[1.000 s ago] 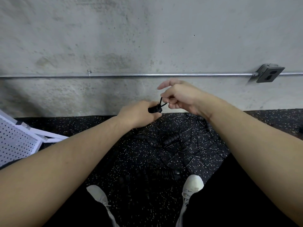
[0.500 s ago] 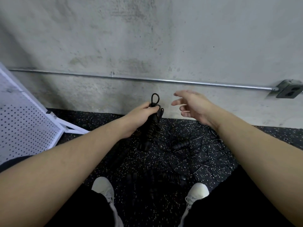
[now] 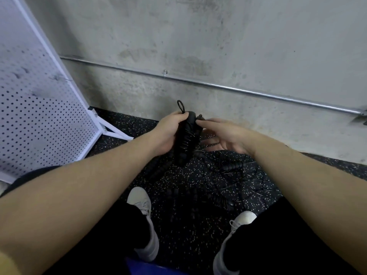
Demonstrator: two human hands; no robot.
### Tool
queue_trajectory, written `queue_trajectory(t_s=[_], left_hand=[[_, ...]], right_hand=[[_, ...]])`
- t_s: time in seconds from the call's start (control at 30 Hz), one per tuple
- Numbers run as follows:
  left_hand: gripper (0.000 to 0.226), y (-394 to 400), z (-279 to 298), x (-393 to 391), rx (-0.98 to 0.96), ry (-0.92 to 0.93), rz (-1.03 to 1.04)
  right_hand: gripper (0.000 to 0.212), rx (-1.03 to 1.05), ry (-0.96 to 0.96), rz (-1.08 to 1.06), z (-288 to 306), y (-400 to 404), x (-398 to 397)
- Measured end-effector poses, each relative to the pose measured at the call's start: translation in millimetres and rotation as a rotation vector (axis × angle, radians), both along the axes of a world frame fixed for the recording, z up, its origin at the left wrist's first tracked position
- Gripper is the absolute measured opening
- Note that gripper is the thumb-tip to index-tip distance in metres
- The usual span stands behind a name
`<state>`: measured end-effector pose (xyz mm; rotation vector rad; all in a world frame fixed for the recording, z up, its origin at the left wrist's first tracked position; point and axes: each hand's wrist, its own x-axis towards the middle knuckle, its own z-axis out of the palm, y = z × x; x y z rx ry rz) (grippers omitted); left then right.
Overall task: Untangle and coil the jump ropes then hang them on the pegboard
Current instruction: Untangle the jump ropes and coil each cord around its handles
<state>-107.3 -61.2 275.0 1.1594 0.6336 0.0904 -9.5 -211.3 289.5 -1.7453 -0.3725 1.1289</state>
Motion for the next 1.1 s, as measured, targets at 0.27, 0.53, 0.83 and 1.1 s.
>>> queue_trajectory(t_s=[0.27,0.53,0.83,1.1], left_hand=[[0.029,-2.5,-45.3,-12.6,0.041,0.244,-0.041],[0.02,42.6,-120.2,-4.6,0.414,0.694,-0.508],[0.025,51.4,-234.5,-2.0,0.519,0.776,-0.604],[0.026,52.4,-269.3,3.0,0.548,0.771,-0.575]], right_hand=[[0.028,0.019,0.135,-0.093,-71.4,21.7,-15.9],[0.032,-0.222,0.166,-0.18,-170.4,24.1,-7.0],[0.04,-0.472,0.094,0.065,-283.1,35.9,-16.5],[0.038,-0.558,-0.038,0.2,-305.7,30.3,-6.8]])
